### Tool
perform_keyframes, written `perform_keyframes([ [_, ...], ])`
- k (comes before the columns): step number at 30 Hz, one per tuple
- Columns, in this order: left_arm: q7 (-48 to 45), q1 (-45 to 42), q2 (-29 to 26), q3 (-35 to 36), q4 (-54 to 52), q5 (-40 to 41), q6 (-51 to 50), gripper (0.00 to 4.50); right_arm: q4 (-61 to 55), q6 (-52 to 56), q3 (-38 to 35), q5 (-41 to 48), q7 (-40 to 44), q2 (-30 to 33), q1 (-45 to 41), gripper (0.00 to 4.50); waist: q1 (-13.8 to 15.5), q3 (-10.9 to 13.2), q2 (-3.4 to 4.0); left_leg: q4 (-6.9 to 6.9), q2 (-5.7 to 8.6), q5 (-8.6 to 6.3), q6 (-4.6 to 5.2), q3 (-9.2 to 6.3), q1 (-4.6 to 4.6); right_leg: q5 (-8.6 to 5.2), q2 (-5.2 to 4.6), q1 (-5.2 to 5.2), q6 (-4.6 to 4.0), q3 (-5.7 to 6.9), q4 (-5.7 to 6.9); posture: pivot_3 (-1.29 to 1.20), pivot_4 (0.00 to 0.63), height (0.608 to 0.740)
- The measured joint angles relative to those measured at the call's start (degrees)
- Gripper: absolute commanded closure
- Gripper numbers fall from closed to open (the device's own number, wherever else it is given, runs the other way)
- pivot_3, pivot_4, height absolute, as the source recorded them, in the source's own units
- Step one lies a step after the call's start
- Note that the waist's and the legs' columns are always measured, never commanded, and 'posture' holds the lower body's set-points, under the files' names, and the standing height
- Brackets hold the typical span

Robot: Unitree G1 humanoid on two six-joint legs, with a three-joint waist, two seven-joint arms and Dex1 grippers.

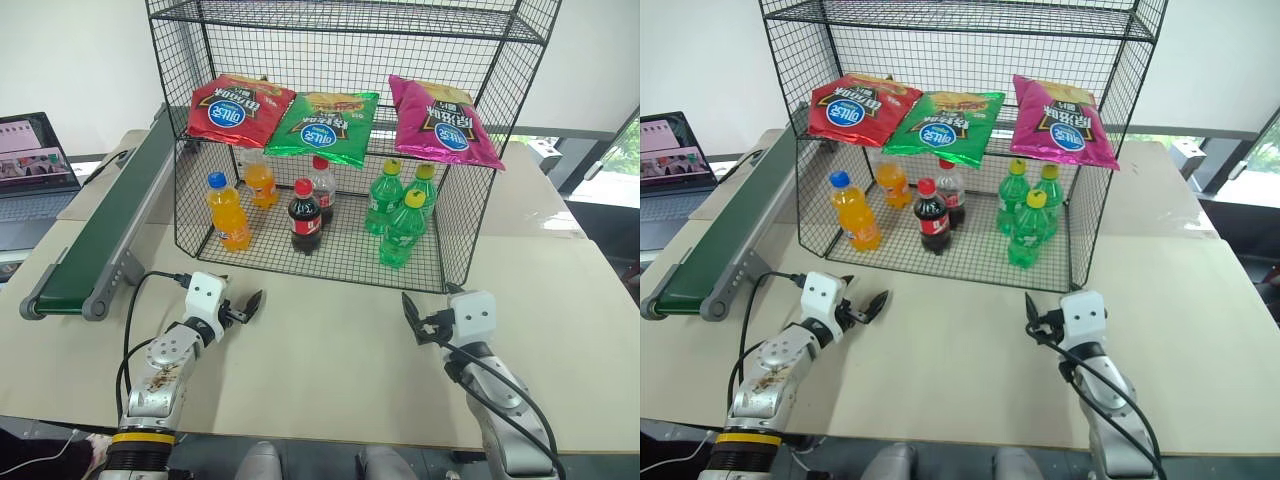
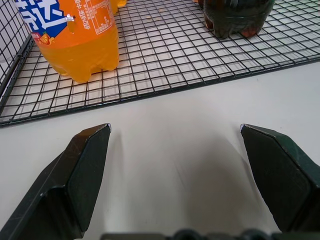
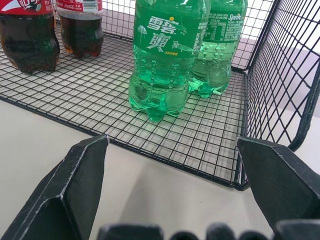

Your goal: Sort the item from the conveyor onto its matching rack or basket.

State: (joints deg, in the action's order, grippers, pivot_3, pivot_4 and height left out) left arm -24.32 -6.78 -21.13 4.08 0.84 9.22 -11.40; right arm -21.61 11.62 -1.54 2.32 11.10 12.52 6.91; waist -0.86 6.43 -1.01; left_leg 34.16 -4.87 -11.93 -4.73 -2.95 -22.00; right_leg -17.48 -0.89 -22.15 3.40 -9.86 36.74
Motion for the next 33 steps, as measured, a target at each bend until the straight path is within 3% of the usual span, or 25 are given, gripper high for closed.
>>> perform_keyframes([
  [33,-0.88,-0.17,-0.87,0.70,0.13,-0.02,0.21,0.09,-0.33,0.00,0.87,-0.01,0.07,0.01,0.03,0.00,0.00,0.00,0.00,0.00,0.00,0.00,0.00,0.00,0.00,0.00,0.00,0.00,0.00,0.00,0.00,0.00,0.150,0.740],
])
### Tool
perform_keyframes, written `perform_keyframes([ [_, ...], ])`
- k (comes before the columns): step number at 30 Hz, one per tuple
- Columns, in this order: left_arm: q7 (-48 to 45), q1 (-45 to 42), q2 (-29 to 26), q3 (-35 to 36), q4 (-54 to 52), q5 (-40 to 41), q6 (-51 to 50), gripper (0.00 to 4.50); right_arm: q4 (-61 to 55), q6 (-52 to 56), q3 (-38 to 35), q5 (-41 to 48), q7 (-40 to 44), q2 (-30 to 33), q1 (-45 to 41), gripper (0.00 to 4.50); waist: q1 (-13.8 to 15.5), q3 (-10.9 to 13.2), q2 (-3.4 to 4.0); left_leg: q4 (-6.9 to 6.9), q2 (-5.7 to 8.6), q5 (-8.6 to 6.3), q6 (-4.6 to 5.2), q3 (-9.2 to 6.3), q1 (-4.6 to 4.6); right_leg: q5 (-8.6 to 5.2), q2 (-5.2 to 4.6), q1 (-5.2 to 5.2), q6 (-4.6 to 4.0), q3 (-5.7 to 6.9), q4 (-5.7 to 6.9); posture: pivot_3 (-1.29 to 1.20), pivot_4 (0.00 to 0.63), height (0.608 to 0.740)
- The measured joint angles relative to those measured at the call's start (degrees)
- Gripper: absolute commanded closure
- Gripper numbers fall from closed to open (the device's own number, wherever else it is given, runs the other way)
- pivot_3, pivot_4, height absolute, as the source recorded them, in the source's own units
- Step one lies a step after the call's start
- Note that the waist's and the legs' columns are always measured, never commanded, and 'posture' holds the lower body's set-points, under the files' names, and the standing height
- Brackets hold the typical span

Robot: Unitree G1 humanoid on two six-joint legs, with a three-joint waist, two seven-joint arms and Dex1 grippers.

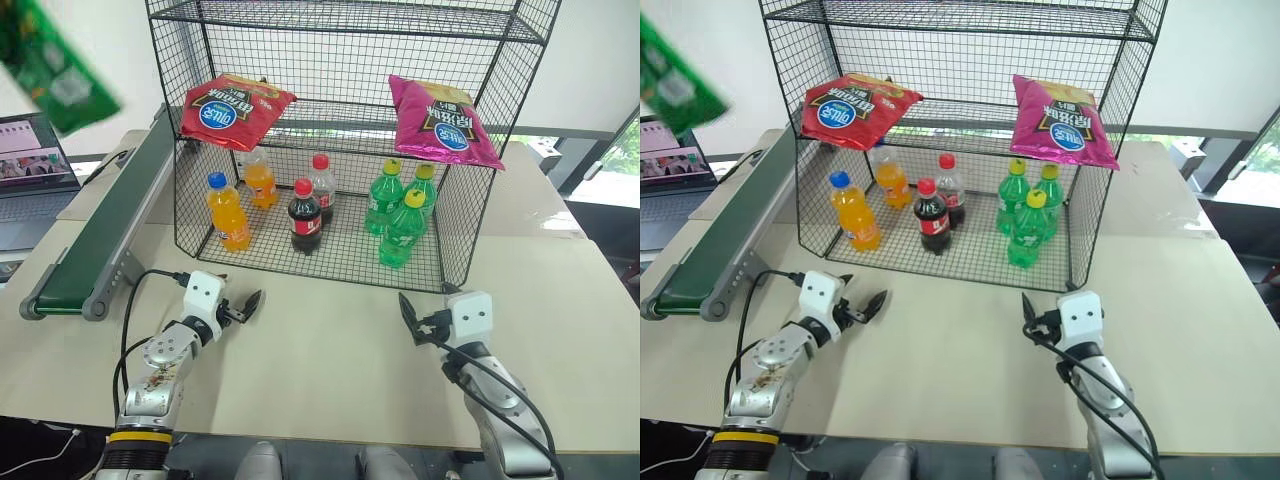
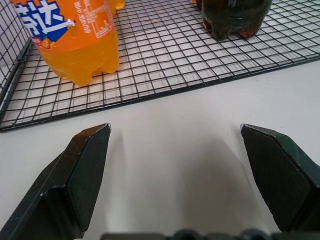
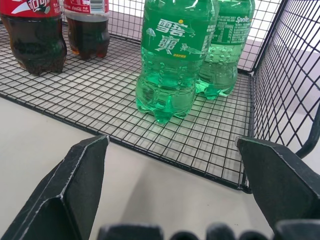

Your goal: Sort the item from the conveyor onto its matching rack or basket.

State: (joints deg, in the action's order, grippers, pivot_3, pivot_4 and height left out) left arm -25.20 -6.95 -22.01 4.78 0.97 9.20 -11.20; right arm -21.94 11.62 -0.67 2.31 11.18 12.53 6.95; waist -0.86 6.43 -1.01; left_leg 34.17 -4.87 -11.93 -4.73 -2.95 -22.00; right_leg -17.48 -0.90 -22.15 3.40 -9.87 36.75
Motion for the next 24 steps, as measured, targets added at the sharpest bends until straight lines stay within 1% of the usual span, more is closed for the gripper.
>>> perform_keyframes([
  [8,0.30,0.07,-0.02,0.57,-0.02,-0.04,0.00,0.09,0.04,0.00,0.10,0.02,0.13,0.10,-1.34,0.00,0.01,0.00,0.00,0.00,0.00,0.00,0.00,0.00,0.00,0.00,0.00,0.00,0.00,0.00,0.00,0.00,0.150,0.740],
  [17,0.40,0.32,-0.02,0.58,-0.03,-0.06,0.01,0.09,0.04,0.04,0.09,0.03,0.64,0.25,-0.93,0.00,-0.02,0.00,0.00,0.00,0.00,0.00,0.00,0.00,0.00,0.00,0.00,0.00,0.00,0.00,0.00,0.00,0.150,0.740],
  [24,-0.04,2.94,-0.69,1.84,-1.24,0.30,-0.43,0.09,0.02,0.79,0.30,0.36,1.99,0.54,-1.21,0.00,-0.11,0.00,0.00,0.00,0.00,0.00,0.00,0.00,0.01,0.00,0.00,0.00,0.00,0.00,0.00,0.00,0.150,0.740],
])
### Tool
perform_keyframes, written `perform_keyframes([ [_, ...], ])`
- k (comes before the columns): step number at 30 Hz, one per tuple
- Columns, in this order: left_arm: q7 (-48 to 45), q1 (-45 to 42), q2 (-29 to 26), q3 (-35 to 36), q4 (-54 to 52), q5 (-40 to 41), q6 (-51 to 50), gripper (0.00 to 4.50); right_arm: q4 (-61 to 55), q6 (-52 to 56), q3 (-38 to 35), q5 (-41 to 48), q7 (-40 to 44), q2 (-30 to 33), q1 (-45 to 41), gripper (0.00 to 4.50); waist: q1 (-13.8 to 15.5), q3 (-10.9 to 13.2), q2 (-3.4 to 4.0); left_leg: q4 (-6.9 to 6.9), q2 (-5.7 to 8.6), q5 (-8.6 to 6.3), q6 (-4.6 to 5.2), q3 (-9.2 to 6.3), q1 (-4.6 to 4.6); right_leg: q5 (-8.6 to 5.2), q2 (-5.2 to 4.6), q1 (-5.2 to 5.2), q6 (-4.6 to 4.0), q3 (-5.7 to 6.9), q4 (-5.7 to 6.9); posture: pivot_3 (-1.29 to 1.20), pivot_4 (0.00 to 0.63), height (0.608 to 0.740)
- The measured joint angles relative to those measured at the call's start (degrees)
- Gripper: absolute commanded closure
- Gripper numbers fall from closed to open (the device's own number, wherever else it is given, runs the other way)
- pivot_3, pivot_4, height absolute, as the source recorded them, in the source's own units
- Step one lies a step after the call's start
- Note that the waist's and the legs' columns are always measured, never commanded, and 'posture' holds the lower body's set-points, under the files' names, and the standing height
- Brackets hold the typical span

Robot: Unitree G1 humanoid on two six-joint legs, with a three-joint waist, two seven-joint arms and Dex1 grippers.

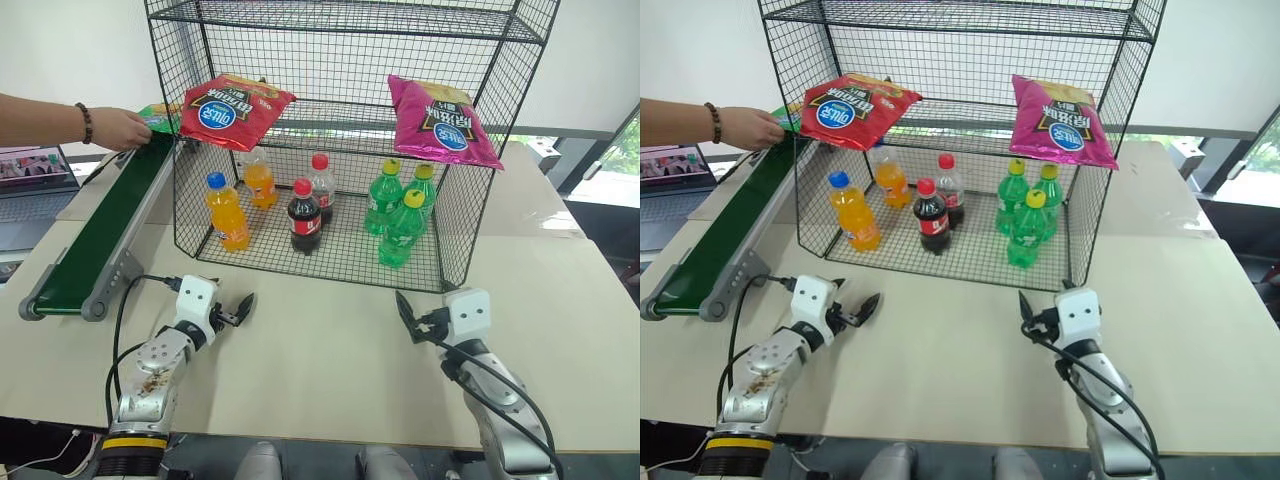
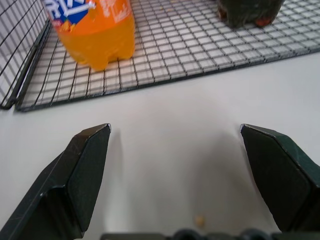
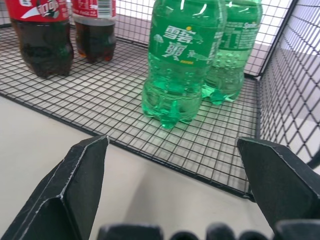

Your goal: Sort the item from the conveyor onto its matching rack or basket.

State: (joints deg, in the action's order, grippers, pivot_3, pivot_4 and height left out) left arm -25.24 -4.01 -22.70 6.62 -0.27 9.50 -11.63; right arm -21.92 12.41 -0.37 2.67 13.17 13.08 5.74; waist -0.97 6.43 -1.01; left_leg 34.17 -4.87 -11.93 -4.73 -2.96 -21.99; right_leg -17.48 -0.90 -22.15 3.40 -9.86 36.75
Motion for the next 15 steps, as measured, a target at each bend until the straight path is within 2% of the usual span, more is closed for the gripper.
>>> perform_keyframes([
  [6,-2.55,5.17,-1.68,3.19,-9.31,6.38,-7.44,0.09,0.02,2.06,1.28,2.18,5.21,2.47,-5.24,0.00,-0.31,0.00,0.00,0.01,-0.01,0.00,0.01,0.00,0.00,0.00,0.00,0.00,0.00,0.00,0.02,0.00,0.150,0.740],
  [12,-2.55,15.48,-3.11,16.28,-24.83,23.28,-22.13,0.09,1.44,3.15,3.12,9.99,17.52,6.70,-13.87,0.00,-1.52,0.02,-0.03,0.02,-0.02,-0.07,0.13,-0.01,0.00,-0.05,0.00,0.03,-0.01,0.00,0.02,0.00,0.150,0.740],
  [15,-0.84,19.20,-2.80,22.17,-29.22,32.17,-27.25,0.09,2.15,3.88,3.96,13.53,22.18,7.06,-17.34,0.00,-1.35,0.05,-0.07,0.09,-0.02,-0.08,0.13,-0.04,0.00,-0.07,0.00,0.04,0.01,0.00,0.05,0.00,0.150,0.740],
])
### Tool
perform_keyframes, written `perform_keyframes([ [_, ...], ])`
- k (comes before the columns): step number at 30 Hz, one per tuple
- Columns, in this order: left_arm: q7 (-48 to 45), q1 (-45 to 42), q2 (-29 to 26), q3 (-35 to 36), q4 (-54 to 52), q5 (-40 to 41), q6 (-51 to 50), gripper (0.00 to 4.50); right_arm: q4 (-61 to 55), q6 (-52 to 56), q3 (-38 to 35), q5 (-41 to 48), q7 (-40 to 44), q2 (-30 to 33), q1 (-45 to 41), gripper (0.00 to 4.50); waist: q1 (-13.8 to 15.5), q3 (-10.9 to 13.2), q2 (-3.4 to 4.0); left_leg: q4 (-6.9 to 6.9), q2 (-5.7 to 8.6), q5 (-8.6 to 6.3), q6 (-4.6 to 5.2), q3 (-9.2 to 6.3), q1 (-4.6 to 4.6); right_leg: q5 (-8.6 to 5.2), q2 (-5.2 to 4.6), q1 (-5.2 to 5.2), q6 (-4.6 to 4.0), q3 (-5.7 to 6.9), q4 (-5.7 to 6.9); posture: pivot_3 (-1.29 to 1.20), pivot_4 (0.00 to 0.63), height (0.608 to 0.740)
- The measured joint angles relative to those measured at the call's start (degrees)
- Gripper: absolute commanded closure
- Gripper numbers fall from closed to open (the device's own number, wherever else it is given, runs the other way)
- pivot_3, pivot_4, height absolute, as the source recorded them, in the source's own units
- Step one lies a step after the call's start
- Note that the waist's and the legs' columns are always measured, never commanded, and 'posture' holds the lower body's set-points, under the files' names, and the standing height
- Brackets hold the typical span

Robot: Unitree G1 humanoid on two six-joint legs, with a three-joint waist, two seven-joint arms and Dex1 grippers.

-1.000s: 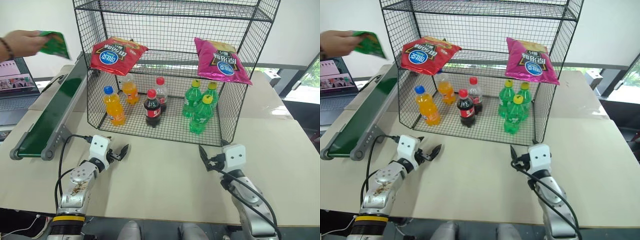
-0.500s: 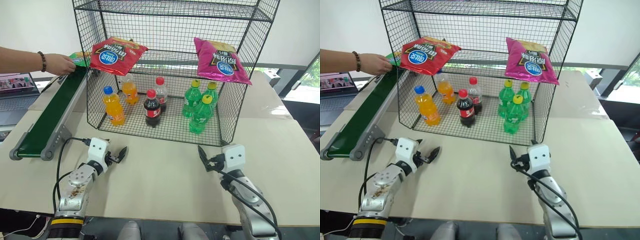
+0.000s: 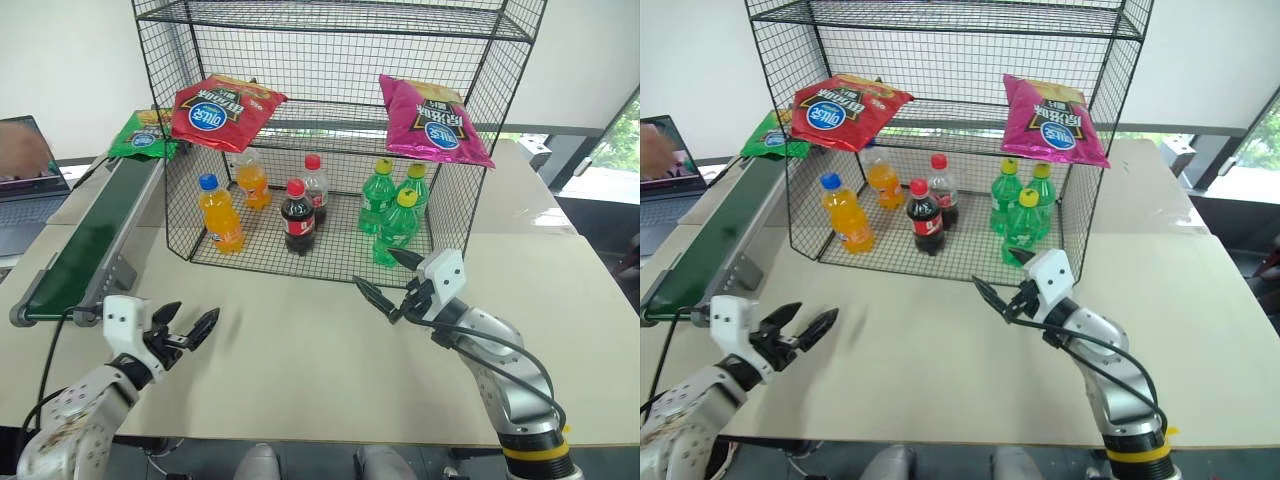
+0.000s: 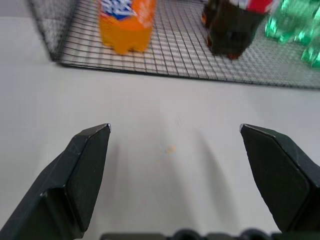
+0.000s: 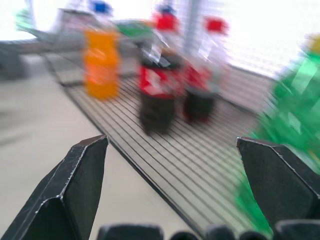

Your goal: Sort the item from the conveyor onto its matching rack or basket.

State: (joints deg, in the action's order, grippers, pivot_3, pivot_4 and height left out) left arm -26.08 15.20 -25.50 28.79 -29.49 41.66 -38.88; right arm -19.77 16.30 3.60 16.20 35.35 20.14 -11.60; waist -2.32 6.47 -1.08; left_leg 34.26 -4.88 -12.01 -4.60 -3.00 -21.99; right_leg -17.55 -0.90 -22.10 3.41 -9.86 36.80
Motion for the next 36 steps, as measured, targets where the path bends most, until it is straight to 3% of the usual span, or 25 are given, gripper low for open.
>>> perform_keyframes([
  [5,9.73,11.81,3.48,17.90,-2.07,29.97,-4.05,0.09,-0.04,4.08,0.51,10.53,11.39,1.86,-11.09,0.00,-1.54,0.07,-0.07,0.07,-0.04,-0.22,0.37,-0.01,0.07,-0.08,0.00,0.04,-0.07,0.00,0.07,0.00,0.150,0.740],
  [8,15.47,15.51,4.05,23.28,0.02,43.54,-3.14,0.09,0.41,4.48,2.14,13.26,15.04,1.23,-14.56,0.00,-1.04,0.07,-0.08,0.16,-0.01,-0.28,0.47,-0.08,0.10,-0.18,0.00,0.11,-0.09,0.07,0.07,0.00,0.150,0.740],
  [16,27.24,18.80,5.76,27.13,7.62,65.35,1.72,0.09,3.21,4.37,3.67,16.12,20.74,-0.53,-19.40,0.00,-0.12,0.07,-0.11,0.29,0.00,-0.30,0.44,-0.06,0.05,-0.19,-0.02,0.03,-0.10,0.07,0.03,0.00,0.150,0.740],
  [21,30.99,14.07,4.42,27.35,11.49,70.01,3.80,0.09,3.37,4.19,4.32,16.58,22.05,-1.29,-21.20,0.00,-0.04,0.08,-0.07,0.25,0.00,-0.28,0.41,-0.06,0.09,-0.19,-0.02,-0.01,-0.12,0.08,0.05,0.00,0.150,0.740],
  [28,31.68,6.74,0.79,27.67,18.62,70.23,4.24,0.09,3.16,4.11,4.52,16.53,21.92,-1.50,-23.42,0.00,-0.04,0.05,-0.12,0.05,0.00,-0.21,0.29,-0.05,0.06,-0.19,-0.01,-0.02,-0.13,0.08,0.00,0.00,0.150,0.740],
  [36,30.50,3.05,0.76,27.33,24.02,68.47,5.67,0.09,3.10,4.03,4.50,16.55,21.42,-1.42,-24.71,0.00,-0.12,0.05,-0.12,-0.05,0.00,-0.16,0.20,-0.05,0.07,-0.19,-0.02,-0.05,-0.14,0.08,0.00,0.00,0.150,0.740],
])
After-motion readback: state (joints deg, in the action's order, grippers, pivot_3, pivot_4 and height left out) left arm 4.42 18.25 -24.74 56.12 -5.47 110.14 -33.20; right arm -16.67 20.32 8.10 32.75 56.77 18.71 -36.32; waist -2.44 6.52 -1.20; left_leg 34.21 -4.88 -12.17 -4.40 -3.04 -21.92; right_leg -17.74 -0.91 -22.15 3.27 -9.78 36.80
